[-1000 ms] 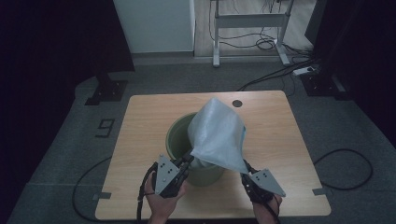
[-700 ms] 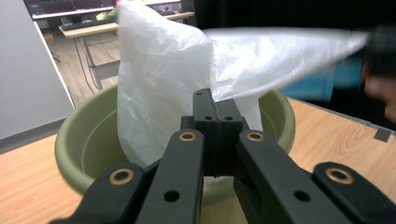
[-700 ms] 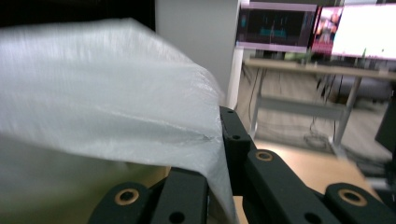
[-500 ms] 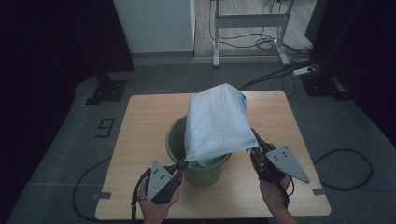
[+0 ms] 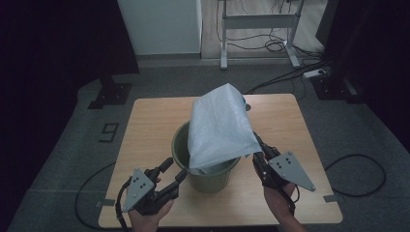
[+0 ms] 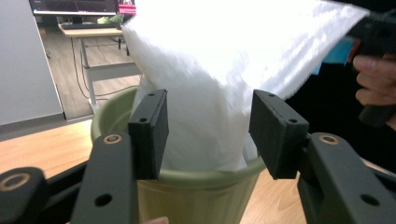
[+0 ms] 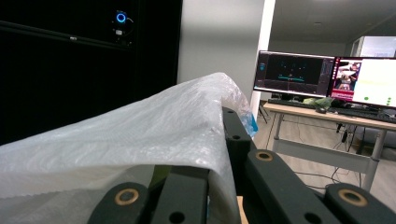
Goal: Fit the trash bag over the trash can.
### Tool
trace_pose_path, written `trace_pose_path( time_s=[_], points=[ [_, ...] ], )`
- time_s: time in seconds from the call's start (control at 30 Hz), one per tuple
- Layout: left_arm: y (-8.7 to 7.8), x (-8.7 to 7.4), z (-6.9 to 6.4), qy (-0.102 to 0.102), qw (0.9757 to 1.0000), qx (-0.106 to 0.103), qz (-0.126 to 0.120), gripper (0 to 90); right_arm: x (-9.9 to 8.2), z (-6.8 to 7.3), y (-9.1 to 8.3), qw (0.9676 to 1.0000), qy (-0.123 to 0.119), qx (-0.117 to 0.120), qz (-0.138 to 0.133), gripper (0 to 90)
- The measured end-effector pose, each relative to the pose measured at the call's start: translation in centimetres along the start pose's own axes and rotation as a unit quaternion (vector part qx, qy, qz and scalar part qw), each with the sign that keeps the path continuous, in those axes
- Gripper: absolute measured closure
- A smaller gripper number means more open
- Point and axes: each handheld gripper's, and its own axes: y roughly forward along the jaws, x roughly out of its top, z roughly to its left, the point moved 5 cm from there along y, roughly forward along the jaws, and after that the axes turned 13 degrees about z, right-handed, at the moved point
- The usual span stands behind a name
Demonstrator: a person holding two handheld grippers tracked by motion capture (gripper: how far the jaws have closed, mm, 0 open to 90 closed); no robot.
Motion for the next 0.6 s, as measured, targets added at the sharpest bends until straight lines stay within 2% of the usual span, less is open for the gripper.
trace_pose_path(
  time_s=[0.13, 0.2, 0.23, 0.33, 0.5, 0.6],
  points=[
    [0.4, 1.2, 0.4, -0.012, 0.9999, -0.007, 0.005, 43.3, 0.2, 0.9, -0.1, 0.9999, -0.006, 0.016, 0.002, 87.9],
    [0.9, 1.8, 0.7, -0.024, 0.9995, -0.017, 0.006, 41.4, 0.3, 1.7, -0.1, 0.9996, -0.013, 0.024, 0.001, 87.9],
    [1.1, 2.1, 0.8, -0.028, 0.9993, -0.022, 0.009, 39.5, 0.4, 2.5, 0.0, 0.9992, -0.021, 0.034, -0.003, 87.9],
    [1.6, 2.9, 1.0, -0.041, 0.9982, -0.041, 0.018, 38.2, 0.4, 3.3, 0.1, 0.9986, -0.026, 0.046, -0.001, 87.8],
    [1.5, 3.2, 0.2, -0.030, 0.9975, -0.060, 0.025, 35.5, 0.1, 5.7, 0.5, 0.9961, -0.049, 0.073, 0.007, 87.7],
    [1.3, 2.7, -0.3, -0.024, 0.9969, -0.069, 0.029, 34.0, 0.0, 6.3, 0.6, 0.9954, -0.054, 0.078, 0.010, 87.5]
  ],
)
